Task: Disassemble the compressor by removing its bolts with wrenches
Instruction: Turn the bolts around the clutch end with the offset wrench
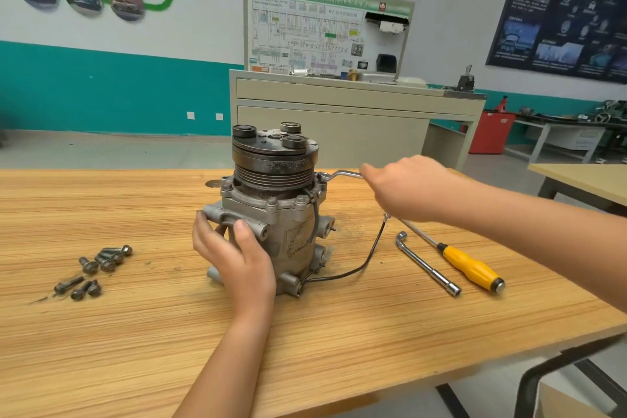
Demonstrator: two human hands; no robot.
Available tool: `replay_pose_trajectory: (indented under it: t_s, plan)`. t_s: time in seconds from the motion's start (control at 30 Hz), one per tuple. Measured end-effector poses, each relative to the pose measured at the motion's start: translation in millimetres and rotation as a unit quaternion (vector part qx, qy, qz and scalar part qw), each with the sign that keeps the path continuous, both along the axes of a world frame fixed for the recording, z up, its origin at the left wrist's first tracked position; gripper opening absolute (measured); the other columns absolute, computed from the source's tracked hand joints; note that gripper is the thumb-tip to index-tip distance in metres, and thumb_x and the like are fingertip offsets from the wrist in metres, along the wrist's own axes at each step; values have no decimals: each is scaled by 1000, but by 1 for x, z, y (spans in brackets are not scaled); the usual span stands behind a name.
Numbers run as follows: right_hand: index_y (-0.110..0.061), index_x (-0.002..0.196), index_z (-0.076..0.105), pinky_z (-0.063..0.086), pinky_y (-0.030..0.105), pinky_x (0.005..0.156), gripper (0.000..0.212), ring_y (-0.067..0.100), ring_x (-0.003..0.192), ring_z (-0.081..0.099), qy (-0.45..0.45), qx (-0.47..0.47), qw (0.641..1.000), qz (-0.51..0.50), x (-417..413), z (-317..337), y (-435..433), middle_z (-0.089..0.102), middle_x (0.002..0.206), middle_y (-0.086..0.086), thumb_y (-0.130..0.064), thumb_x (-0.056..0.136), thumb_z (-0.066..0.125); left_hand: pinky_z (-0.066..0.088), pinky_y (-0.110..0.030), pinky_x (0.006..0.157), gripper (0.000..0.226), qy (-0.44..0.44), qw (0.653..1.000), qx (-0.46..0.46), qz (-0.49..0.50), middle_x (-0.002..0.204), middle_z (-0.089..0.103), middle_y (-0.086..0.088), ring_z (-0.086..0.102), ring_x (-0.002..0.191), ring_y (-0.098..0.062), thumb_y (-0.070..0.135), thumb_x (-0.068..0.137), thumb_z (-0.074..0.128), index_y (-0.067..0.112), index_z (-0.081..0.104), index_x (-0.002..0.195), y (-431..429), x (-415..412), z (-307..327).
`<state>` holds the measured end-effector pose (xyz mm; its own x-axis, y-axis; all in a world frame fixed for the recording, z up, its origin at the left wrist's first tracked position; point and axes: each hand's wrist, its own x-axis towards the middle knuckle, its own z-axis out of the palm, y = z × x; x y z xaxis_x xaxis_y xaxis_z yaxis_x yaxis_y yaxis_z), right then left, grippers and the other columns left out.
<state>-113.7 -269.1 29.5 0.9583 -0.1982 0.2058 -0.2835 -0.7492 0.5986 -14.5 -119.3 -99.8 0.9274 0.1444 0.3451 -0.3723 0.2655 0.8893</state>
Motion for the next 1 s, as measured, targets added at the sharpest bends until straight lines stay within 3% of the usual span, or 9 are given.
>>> replay_pose_trajectory:
  t_s: [0.1, 0.17, 0.27, 0.4, 0.47, 0.53, 0.67, 0.83, 1.0]
  plan:
    - [-10, 116, 44, 28, 26, 44, 28, 16, 50, 40, -5, -31, 1000, 6, 19, 6, -21, 35, 57, -4, -2, 90, 37, 23, 3, 88, 59, -6, 1000, -3, -1, 150, 13, -9, 25, 117, 5, 19, 96, 41, 1, 16, 146, 1, -2, 2]
    - [-8, 114, 48, 45, 32, 68, 28, 24, 72, 57, -28, -5, 999, 22, 40, 4, -31, 52, 70, -1, 1, 89, 39, 20, 6, 87, 68, -16, 1000, 2, 1, 149, 12, -6, 22, 118, 5, 31, 88, 36, 1, 16, 146, 2, -3, 3]
    - [-3, 113, 54, 33, 43, 101, 33, 27, 103, 59, -100, 19, 991, 82, 73, -10, -37, 64, 108, 12, 9, 85, 42, 21, 2, 94, 70, -26, 1000, 7, 9, 149, 13, -6, 21, 120, 8, 34, 85, 32, 2, 17, 145, 2, -1, 2]
    - [9, 89, 67, 48, 49, 86, 28, 31, 82, 68, -247, 79, 941, 216, 95, -29, -35, 70, 90, 20, 21, 65, 58, 27, -36, 113, 69, -35, 999, 6, 13, 145, 15, -2, 25, 136, -18, 33, 85, 31, 1, 17, 145, 3, -1, 2]
    - [4, 107, 63, 42, 42, 96, 29, 29, 100, 63, -229, 113, 948, 190, 96, -27, -34, 67, 107, 17, 11, 83, 49, 26, -37, 113, 69, -35, 999, 3, 15, 144, 15, 0, 25, 136, -17, 33, 85, 31, 2, 18, 145, 2, 0, 2]
    - [-4, 121, 56, 44, 40, 86, 31, 29, 102, 59, -283, 181, 930, 150, 87, -20, -36, 65, 110, 14, -3, 94, 42, 24, -39, 114, 69, -37, 999, -1, 14, 140, 14, 4, 22, 138, -16, 33, 85, 31, 2, 18, 145, 3, 1, 1]
    - [-11, 139, 32, 34, 32, 50, 41, 24, 57, 50, -380, 303, 865, 126, 44, -7, -24, 51, 62, 3, -17, 99, 35, 24, -43, 114, 69, -39, 999, -4, 6, 142, 15, 0, 22, 140, -22, 33, 85, 31, 1, 18, 145, 3, 3, 0]
    - [-26, 136, 31, 42, 30, 47, 41, 15, 53, 48, -178, 235, 955, 22, -12, -15, 0, 47, 61, -3, -16, 96, 35, 23, -45, 114, 69, -33, 999, 3, 6, 148, 15, -8, 19, 140, -22, 33, 85, 31, 0, 18, 144, 2, 2, 0]
    - [-23, 136, 31, 26, 25, 40, 52, 11, 54, 39, -117, 169, 978, -39, -10, -22, 14, 42, 63, -3, -1, 89, 38, 24, -45, 113, 69, -30, 1000, 3, 7, 148, 16, -8, 20, 140, -22, 34, 86, 32, 1, 18, 144, 2, 3, 0]
